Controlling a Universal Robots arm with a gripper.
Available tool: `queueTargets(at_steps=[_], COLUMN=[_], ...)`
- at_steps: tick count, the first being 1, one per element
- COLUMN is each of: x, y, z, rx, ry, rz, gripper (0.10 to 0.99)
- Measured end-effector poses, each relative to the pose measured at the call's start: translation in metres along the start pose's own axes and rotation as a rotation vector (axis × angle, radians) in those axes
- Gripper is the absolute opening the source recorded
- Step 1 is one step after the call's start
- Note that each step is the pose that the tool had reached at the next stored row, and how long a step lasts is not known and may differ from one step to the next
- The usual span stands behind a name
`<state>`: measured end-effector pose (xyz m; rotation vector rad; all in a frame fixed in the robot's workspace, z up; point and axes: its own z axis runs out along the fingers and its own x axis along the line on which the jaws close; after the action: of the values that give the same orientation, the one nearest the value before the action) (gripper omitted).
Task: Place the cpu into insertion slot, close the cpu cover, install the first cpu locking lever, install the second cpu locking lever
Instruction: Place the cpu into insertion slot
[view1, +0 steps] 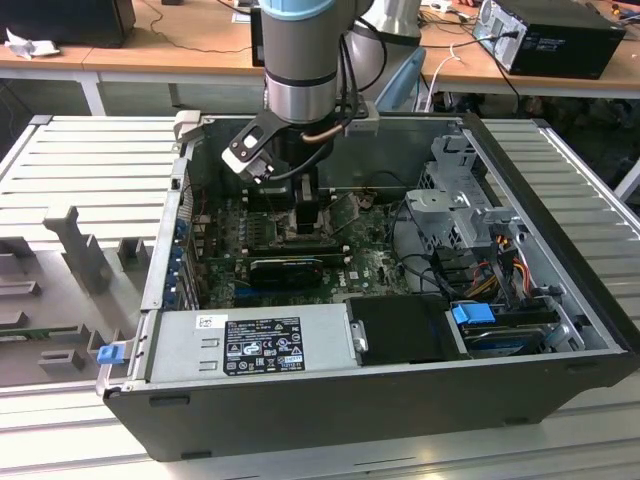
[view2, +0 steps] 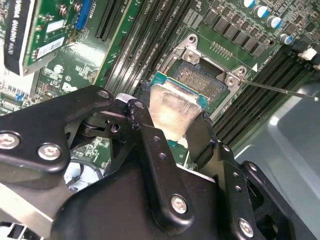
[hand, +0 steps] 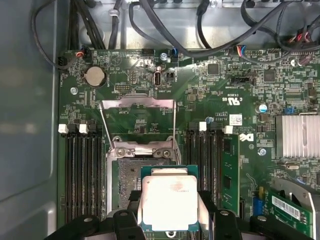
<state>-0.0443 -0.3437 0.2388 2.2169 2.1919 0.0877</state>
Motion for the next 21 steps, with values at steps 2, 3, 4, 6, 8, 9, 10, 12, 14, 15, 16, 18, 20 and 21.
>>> queueTargets(at_steps=[2,3,4,6,8,9,10,12,14,15,16,18,20,21], x=[0.0019,0.0028,0.0043,0.0118,0.0166,0.0180,0.0202,0.0210,0.0215,0.0219,0.0225,0.0228,0.0227,0.0227], y=[-0.0002,-0.0003,-0.0004,-0.0006,-0.0009,-0.0011,-0.0013,-0.0033,-0.0043,-0.0044,-0.0045,-0.0048,-0.0026,-0.0024], z=[0.0034,0.0048,0.0065,0.0099,0.0136,0.0155,0.0192,0.0243,0.0274,0.0294,0.0317,0.0350,0.0358,0.0360], rx=[0.001,0.002,0.002,0.003,0.004,0.004,0.006,0.008,0.009,0.010,0.013,0.017,0.018,0.018], ry=[0.0006,0.0010,0.0009,0.0009,0.0010,0.0011,0.0010,0.0009,0.0011,0.0010,0.0011,0.0010,0.0006,0.0005], rz=[0.000,0.000,0.000,0.000,0.000,0.000,0.000,0.000,0.000,0.000,0.000,0.001,0.003,0.008], gripper=[0.529,0.529,0.529,0.529,0.529,0.529,0.529,0.529,0.529,0.529,0.529,0.529,0.529,0.529])
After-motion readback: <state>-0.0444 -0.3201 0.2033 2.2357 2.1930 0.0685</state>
